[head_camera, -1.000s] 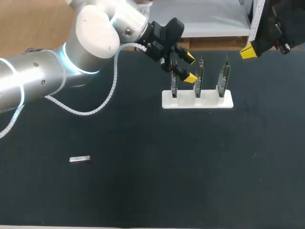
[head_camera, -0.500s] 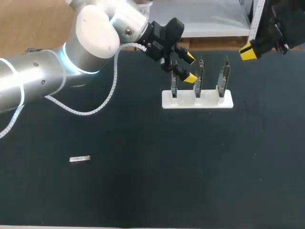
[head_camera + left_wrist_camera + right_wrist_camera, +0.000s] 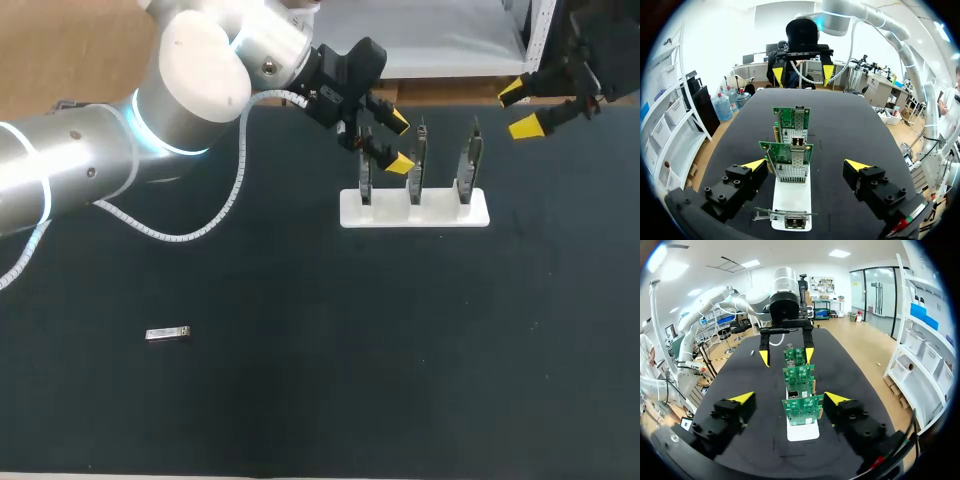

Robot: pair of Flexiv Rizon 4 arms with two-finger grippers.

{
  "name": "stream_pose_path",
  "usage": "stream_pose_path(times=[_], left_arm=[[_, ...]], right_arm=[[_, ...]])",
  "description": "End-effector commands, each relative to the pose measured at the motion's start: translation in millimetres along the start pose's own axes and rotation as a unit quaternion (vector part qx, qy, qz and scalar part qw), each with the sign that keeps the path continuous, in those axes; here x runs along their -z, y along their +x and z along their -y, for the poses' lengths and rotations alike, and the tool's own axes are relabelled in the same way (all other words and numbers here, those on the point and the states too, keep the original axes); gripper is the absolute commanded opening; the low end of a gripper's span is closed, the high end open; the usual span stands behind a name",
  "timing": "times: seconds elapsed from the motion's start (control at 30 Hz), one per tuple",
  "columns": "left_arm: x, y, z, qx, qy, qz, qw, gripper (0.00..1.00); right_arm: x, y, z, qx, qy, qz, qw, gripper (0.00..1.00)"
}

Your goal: Pick up the optical module with the left hand, and insert it into the network port with the right hand.

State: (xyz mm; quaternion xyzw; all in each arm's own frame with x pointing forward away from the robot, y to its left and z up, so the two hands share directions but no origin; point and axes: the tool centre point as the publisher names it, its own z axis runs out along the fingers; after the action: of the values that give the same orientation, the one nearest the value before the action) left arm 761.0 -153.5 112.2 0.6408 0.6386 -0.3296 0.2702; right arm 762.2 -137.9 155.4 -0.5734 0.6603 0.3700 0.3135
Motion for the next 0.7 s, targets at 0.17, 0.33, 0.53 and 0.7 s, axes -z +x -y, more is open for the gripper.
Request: stream_pose_path(times=[0.17,0.33,0.53,0.7], left_arm=[[17,-7.3,2.0,-0.015,-0.011,-0.005,1.0,1.0],[44,-10.7,5.3,-0.028,-0.031,-0.02,0.999,1.0],[96,-10.4,17.7,-0.047,-0.065,-0.049,0.996,1.0],[147,3.7,41.9,-0.063,-0.11,-0.124,0.984,1.0]], right_arm=[[0,0,-1,0.0,0.001,0.0,1.0,1.0],[0,0,-1,0.0,0.001,0.0,1.0,1.0],[0,0,-1,0.0,0.001,0.0,1.0,1.0],[0,0,-1,0.0,0.001,0.0,1.0,1.0]])
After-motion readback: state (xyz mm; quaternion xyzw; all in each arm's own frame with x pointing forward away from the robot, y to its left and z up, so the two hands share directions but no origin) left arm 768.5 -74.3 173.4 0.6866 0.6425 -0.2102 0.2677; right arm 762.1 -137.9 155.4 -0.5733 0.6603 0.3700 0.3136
